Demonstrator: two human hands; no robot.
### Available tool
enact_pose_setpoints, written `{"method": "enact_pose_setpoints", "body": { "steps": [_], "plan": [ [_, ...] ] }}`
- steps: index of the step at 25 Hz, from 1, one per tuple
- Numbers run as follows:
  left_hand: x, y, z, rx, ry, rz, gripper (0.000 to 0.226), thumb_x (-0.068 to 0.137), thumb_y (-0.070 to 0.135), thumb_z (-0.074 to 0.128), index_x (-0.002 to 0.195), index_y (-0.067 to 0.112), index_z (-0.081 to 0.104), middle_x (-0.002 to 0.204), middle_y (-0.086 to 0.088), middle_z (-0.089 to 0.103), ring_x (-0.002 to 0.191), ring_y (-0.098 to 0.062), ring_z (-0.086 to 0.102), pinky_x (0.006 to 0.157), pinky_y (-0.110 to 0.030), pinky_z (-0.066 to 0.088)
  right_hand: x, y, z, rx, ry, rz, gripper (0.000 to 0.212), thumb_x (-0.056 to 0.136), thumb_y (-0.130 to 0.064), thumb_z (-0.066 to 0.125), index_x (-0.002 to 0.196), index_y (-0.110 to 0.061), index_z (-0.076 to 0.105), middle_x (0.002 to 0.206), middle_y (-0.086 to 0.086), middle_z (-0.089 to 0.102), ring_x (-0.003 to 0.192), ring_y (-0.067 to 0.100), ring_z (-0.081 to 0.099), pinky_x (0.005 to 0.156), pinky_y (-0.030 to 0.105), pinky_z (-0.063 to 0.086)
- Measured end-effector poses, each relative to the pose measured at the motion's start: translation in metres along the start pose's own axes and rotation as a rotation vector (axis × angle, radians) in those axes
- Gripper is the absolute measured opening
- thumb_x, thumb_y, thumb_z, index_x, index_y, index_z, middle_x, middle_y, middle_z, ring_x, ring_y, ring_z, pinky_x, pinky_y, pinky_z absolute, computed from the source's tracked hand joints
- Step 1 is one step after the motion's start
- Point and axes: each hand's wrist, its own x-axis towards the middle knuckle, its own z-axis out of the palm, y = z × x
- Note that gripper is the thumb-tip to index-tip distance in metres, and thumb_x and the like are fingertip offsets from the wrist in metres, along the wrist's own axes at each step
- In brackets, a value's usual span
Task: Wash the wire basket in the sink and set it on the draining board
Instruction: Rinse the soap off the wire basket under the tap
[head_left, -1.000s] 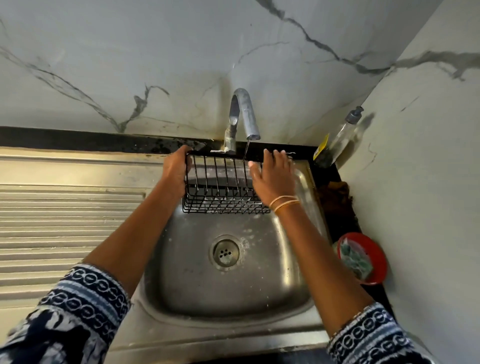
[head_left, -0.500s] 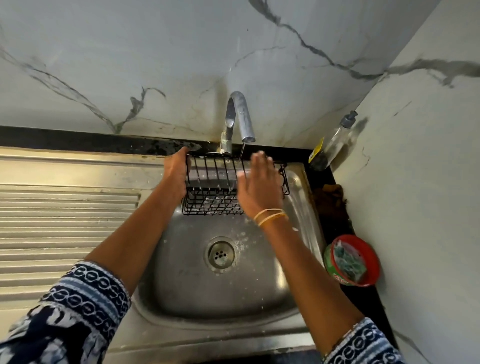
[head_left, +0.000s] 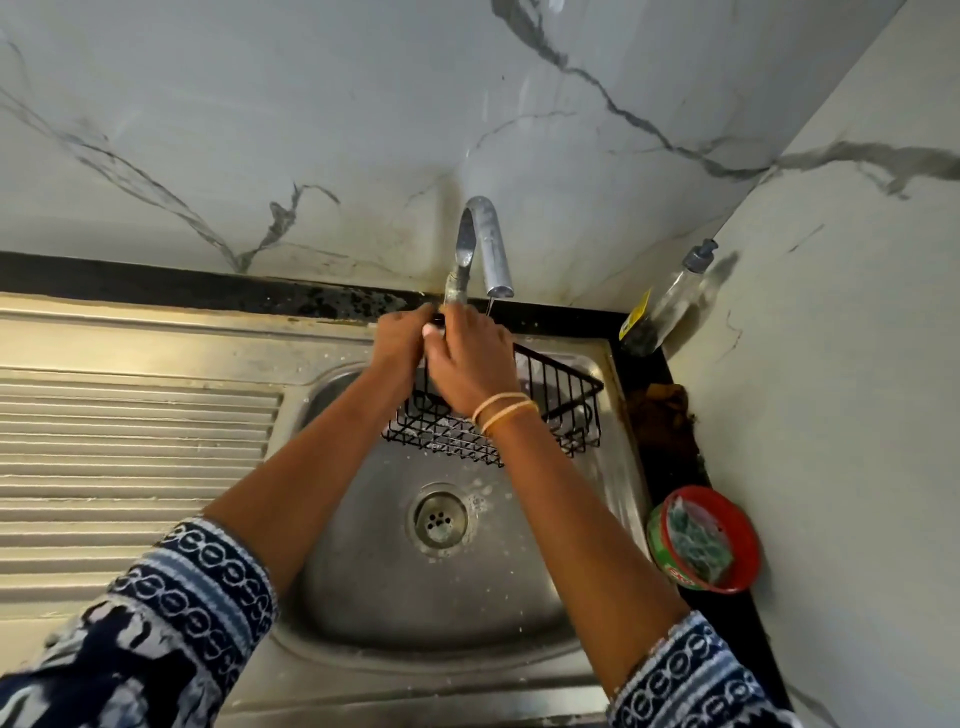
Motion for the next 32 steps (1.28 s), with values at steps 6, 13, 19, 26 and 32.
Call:
{"method": "enact_pose_setpoints", "body": {
  "steps": [6,13,19,26,32],
  "plan": [
    [-0.009,0.015,0.020,0.858,-0.191,0.570,0.040,0.098,0.042,0.046,0.073,0.017,0.066,0.064,-0.004,0.062,0.057,-0.019,0.055,0.057,-0.027,0.040,0.031,0.045,-0.020,0.595,0.146,0.643,0.034,0.085,-0.028,0.063,0.057,-0.009,0.062,0.050,0.002,0.050,0.050,0.018,0.042,0.051,0.027,0.032],
    [0.013,0.005,-0.006,0.435,-0.523,0.064,0.051,0.095,0.061,0.035,0.124,0.027,0.059,0.125,-0.002,0.060,0.115,-0.024,0.054,0.090,-0.038,0.042,0.011,0.102,-0.037,1.209,0.231,0.881,0.030,0.088,-0.017,0.055,0.061,-0.020,0.043,0.035,-0.008,0.030,0.028,0.010,0.026,0.034,0.014,0.022],
    [0.012,-0.031,-0.012,0.267,-0.424,0.066,0.051,0.101,0.046,0.033,0.127,0.009,0.057,0.128,-0.017,0.058,0.118,-0.033,0.052,0.110,-0.050,0.033,0.008,0.113,-0.036,1.290,0.187,0.903,0.041,0.090,-0.021,0.055,0.055,-0.020,0.034,0.034,-0.007,0.029,0.025,0.011,0.030,0.035,0.014,0.029],
    [0.004,-0.059,-0.050,0.288,-0.392,-0.010,0.051,0.094,0.060,0.041,0.108,0.017,0.065,0.097,-0.013,0.067,0.081,-0.030,0.062,0.080,-0.040,0.044,0.013,0.126,-0.022,1.259,-0.042,1.203,0.056,0.089,-0.041,0.043,0.038,-0.020,0.031,0.035,-0.001,0.028,0.046,0.019,0.024,0.057,0.023,0.032],
    [-0.016,-0.035,-0.061,0.344,-0.637,0.010,0.073,0.067,0.050,0.069,0.129,0.016,0.047,0.106,-0.005,0.055,0.090,-0.020,0.054,0.070,-0.028,0.046,0.016,0.096,-0.043,1.219,-0.012,1.277,0.030,0.089,-0.027,0.044,0.063,-0.016,0.034,0.064,0.003,0.033,0.056,0.021,0.036,0.089,0.040,0.038]
  ]
}}
